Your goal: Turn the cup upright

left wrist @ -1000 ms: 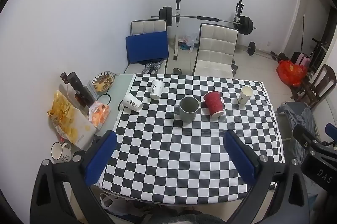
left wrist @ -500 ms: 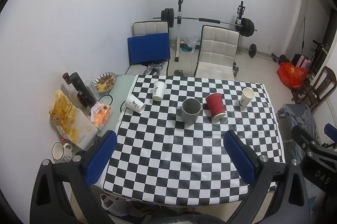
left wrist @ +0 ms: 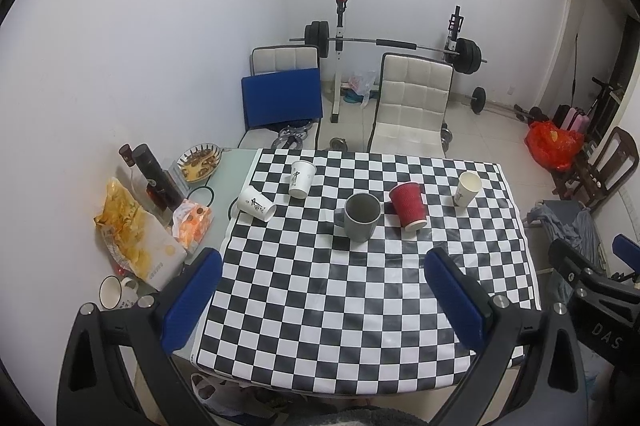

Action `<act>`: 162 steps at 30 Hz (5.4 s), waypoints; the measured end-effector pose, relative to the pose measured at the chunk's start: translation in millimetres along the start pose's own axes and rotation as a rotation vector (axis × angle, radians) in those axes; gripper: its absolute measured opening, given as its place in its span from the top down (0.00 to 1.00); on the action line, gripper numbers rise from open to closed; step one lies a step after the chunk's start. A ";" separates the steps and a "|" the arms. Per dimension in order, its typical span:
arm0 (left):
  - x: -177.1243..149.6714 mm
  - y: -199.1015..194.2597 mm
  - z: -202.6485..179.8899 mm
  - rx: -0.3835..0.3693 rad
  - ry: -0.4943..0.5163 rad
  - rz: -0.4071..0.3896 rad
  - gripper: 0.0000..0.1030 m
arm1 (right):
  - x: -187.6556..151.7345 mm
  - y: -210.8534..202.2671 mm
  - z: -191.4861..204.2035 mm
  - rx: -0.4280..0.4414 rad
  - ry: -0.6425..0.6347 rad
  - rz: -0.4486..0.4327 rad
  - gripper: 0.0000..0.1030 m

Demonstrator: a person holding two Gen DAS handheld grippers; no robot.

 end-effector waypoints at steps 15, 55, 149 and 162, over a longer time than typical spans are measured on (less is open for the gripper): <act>6.6 -3.0 -3.4 0.004 0.000 -0.010 0.00 | 1.9 -0.9 -0.1 -0.001 -0.001 -0.003 0.00; 11.1 4.2 1.6 0.035 -0.037 0.007 0.00 | 7.5 12.6 10.8 0.027 -0.021 0.022 0.00; 171.9 560.8 74.1 -0.054 0.056 0.626 0.42 | 201.8 533.4 236.4 -0.249 -0.305 0.552 0.00; 187.7 502.7 83.2 -0.066 0.012 0.508 0.44 | 196.7 507.2 236.5 -0.201 -0.258 0.540 0.00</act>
Point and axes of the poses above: each gripper's, at about its wrist camera, not at the fingertips, and y roughly the way its jaws point, z to its left, x to its top, the point moved 8 cm from there along y, roughly the way its jaws point, and after that the axes turned 10 degrees about z, right-handed, at the moved point
